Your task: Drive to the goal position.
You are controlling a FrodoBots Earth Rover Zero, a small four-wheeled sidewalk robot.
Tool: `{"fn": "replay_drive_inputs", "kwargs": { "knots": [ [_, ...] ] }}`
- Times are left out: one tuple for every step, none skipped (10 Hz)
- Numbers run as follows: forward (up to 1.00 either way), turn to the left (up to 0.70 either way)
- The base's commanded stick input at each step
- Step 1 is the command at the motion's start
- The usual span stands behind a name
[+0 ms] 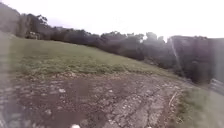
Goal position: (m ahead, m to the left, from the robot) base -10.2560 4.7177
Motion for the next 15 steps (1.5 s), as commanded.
{"fn": "replay_drive_inputs", "kwargs": {
  "knots": [
    [0.01,0.00],
    [0.03,0.00],
    [0.00,0.00],
    [0.00,0.00],
    [0.00,0.00],
    [0.00,0.00],
    [0.00,0.00],
    [0.03,0.00],
    [0.00,0.00],
    [0.00,0.00],
    [0.00,0.00],
    [0.00,0.00],
    [0.00,0.00],
    [0.00,0.00],
    [-0.03,0.00]
  ]
}}
